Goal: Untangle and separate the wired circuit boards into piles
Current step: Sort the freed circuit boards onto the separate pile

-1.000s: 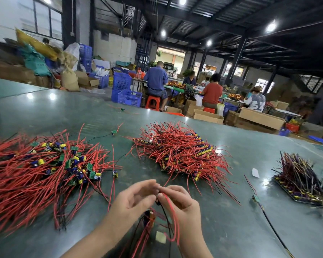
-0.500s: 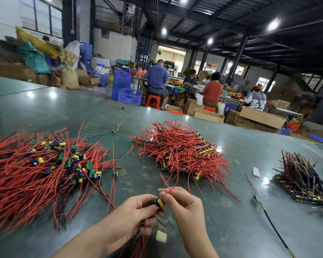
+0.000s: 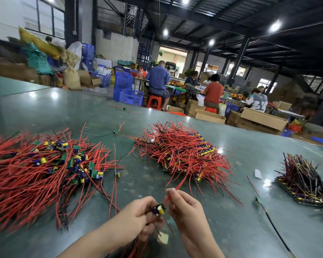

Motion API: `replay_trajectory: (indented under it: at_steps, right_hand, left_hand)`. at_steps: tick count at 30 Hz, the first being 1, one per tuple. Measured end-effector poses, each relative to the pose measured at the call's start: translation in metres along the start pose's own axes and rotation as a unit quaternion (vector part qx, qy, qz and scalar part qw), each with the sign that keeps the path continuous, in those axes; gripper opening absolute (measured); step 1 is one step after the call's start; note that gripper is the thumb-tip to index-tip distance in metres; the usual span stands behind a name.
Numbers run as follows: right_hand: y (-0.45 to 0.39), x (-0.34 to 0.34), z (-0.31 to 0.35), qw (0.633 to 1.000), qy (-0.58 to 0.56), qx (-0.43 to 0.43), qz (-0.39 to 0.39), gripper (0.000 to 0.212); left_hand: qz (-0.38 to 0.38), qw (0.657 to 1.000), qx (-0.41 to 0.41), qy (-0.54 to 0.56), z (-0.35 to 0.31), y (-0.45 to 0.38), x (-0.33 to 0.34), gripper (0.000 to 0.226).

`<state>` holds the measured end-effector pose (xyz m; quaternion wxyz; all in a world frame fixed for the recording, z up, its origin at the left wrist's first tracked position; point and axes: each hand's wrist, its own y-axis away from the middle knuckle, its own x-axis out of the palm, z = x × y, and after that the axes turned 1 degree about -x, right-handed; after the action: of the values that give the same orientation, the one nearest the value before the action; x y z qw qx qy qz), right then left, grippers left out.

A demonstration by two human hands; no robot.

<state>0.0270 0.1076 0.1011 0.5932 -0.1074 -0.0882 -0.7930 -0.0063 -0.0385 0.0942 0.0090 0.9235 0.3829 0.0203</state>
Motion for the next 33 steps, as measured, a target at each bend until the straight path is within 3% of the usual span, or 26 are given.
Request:
replay_trajectory:
  at_steps: [3, 6, 8, 12, 17, 22, 25, 27, 31, 33]
  right_hand:
    - [0.001, 0.0, 0.002, 0.997, -0.072, 0.038, -0.01, 0.019]
    - [0.0, -0.003, 0.005, 0.997, 0.013, -0.026, -0.078, 0.003]
    - [-0.003, -0.008, 0.006, 0.989, 0.054, -0.078, -0.117, 0.01]
    - [-0.004, -0.017, 0.012, 0.983, 0.014, -0.074, -0.166, 0.01]
    - [-0.007, -0.026, 0.015, 0.97, 0.022, -0.086, -0.226, 0.009]
    - [-0.007, -0.027, 0.015, 0.969, 0.007, -0.08, -0.234, 0.009]
    - [-0.008, -0.028, 0.012, 0.954, 0.055, -0.109, -0.275, 0.005]
    - [-0.008, -0.03, 0.012, 0.945, 0.059, -0.121, -0.299, 0.002]
    - [-0.007, -0.031, 0.017, 0.956, -0.025, -0.064, -0.284, 0.012]
    - [-0.007, -0.03, 0.021, 0.963, -0.116, -0.016, -0.241, 0.007]
  left_hand:
    - [0.006, 1.0, -0.003, -0.021, -0.004, 0.0, -0.001, 0.017]
    - [-0.018, 0.998, 0.008, -0.053, -0.004, -0.001, -0.003, 0.018]
    - [-0.043, 0.996, 0.022, -0.073, -0.002, -0.001, -0.004, 0.019]
    - [-0.101, 0.977, 0.084, -0.166, 0.001, 0.001, -0.007, 0.023]
    - [-0.165, 0.897, 0.159, -0.378, 0.007, 0.003, -0.011, 0.015]
    - [-0.203, 0.829, 0.181, -0.488, 0.002, 0.009, -0.009, 0.014]
    - [-0.211, 0.769, 0.234, -0.556, -0.002, 0.011, -0.008, 0.013]
    - [-0.213, 0.752, 0.249, -0.573, -0.002, 0.011, -0.007, 0.014]
    - [-0.213, 0.763, 0.235, -0.563, -0.003, 0.012, -0.004, 0.013]
    - [-0.22, 0.789, 0.218, -0.531, -0.001, 0.012, -0.003, 0.013]
